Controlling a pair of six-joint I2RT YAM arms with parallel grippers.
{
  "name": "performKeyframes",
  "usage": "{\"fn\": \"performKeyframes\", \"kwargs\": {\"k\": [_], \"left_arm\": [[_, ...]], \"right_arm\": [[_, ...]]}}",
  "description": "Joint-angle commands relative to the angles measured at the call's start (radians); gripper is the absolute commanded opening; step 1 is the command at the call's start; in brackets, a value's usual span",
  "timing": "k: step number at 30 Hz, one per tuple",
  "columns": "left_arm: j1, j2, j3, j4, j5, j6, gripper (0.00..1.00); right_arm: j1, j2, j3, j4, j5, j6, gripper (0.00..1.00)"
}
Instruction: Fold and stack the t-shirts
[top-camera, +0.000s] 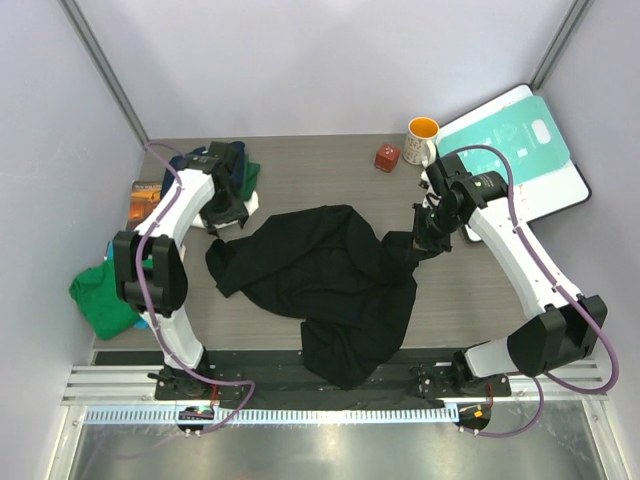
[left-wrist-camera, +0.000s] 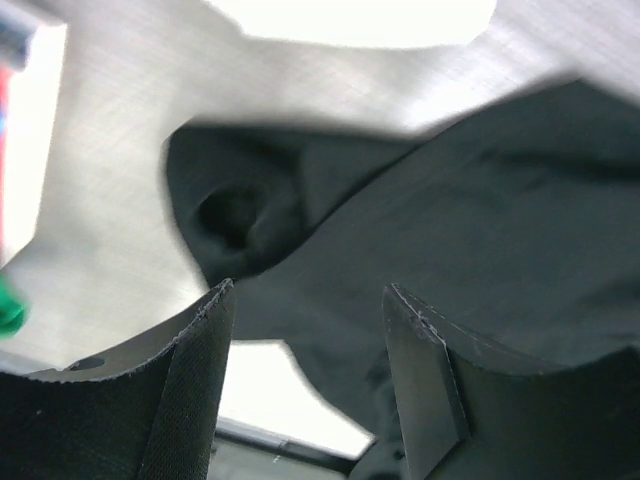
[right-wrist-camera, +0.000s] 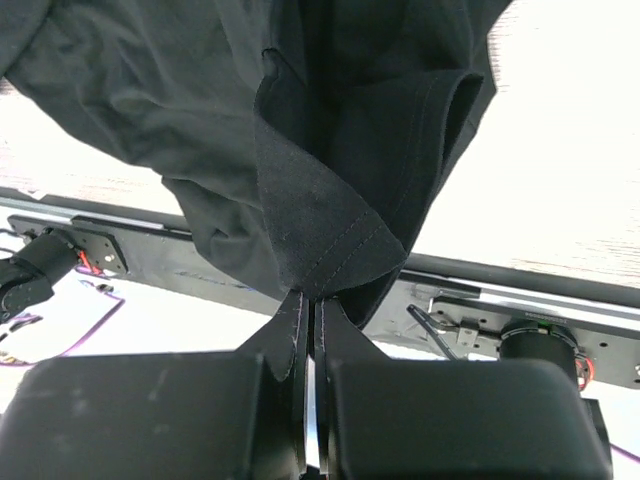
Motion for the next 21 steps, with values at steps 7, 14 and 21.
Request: {"fn": "performKeyframes", "kwargs": {"k": [7,14,21], "left_arm": [[-0.048,0.213,0.024,0.154,0.049,0.013,0.61],[-0.057,0.264,0.039,0.23,0.124,0.013,0.6],[-0.068,0.291,0.092,0.245,0.138,0.024,0.6]], "right_arm": [[-0.002,-0.034,0.034,-0.016,0.066,-0.049,0.01],[-0.002,-0.028,0.011,0.003,0.073,-0.052,0.01],[-0.002,-0.035,-0.016,0.032,0.059,-0.038,0.01]]}}
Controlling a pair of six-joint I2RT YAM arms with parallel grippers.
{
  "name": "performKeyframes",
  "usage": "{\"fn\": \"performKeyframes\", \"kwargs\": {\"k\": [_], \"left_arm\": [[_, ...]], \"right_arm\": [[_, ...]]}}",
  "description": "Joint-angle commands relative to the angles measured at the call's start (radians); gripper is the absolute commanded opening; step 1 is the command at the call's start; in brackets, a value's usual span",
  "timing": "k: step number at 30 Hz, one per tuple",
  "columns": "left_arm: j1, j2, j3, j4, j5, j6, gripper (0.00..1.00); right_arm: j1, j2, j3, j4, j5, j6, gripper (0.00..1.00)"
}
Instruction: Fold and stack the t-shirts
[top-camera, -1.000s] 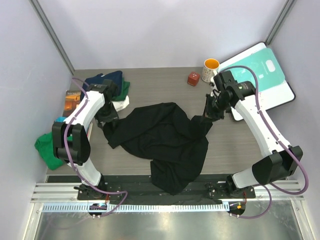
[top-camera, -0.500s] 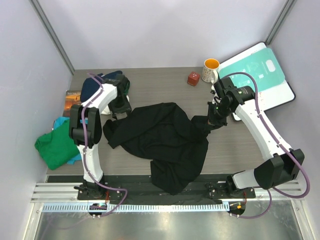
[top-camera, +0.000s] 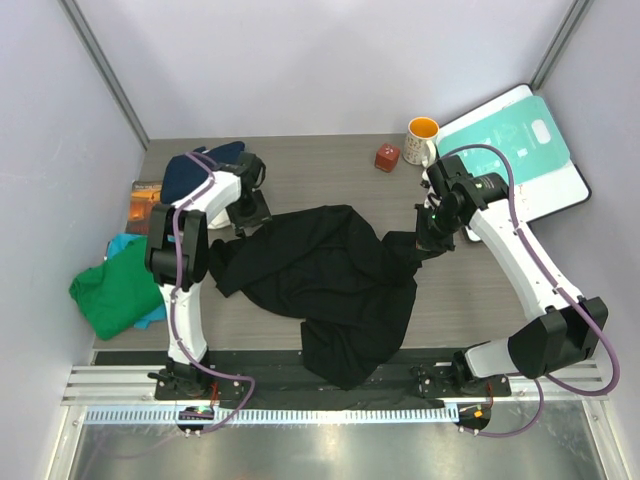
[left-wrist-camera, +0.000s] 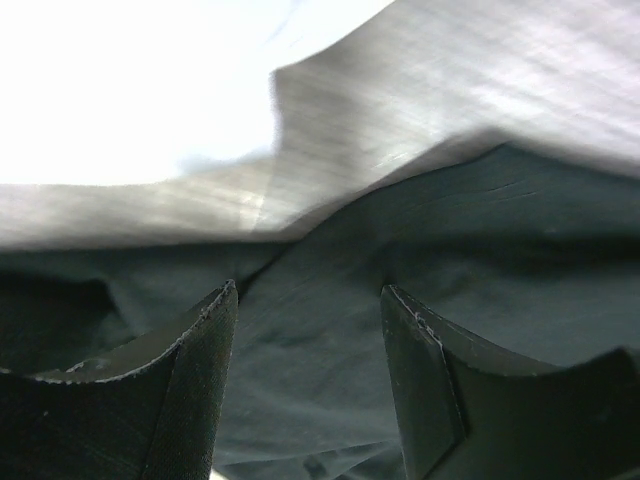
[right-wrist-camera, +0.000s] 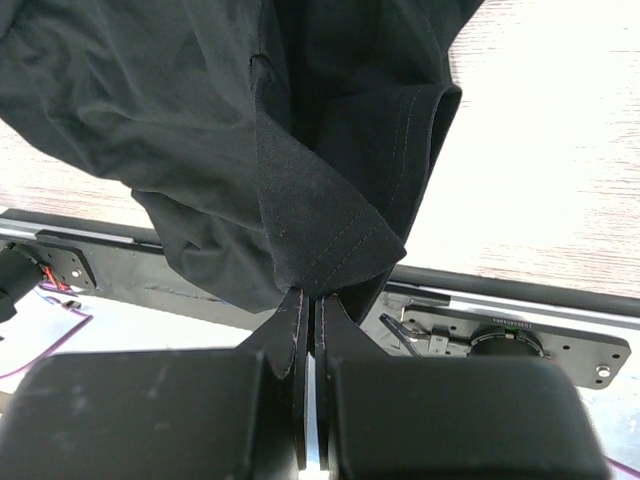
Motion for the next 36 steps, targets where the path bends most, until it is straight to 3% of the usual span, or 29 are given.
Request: {"fn": "performKeyframes", "kwargs": {"k": [1,9,16,24,26,34,36], "left_arm": [[-0.009,0.024,0.061,0.046,0.031,0.016,0.6],[-0.027,0.078,0.074,0.023,0.042,0.027,0.56],[-0.029,0.031,0.021,0.038,0.007,0.034,0.22],[-0.029,-0.06,0.101,-0.025,-0.088,0.089,0.16],[-0.027,-0.09,0.147,-0.057,-0.13,0.102,0.0],[0.011,-0.19,0.284,-0.123,-0.139,0.12,0.0],[0.022,-0.23,0.297,-0.128,-0.148,0.125,0.0]], "right_arm": [[-0.002,-0.024,-0.005,0.02,0.001,-0.001,0.01],[-0.003,-0.011,0.015,0.022,0.006,0.004,0.01],[-0.005,0.004,0.026,0.031,0.007,0.004,0.01],[-0.002,0.012,-0.009,0.071,0.03,0.019,0.01],[-0.005,0.012,-0.011,0.08,0.052,0.025,0.01],[-0.003,-0.002,0.026,0.106,0.18,0.07,0.01],[-0.009,-0.016,0.061,0.112,0.285,0.087,0.01]]}}
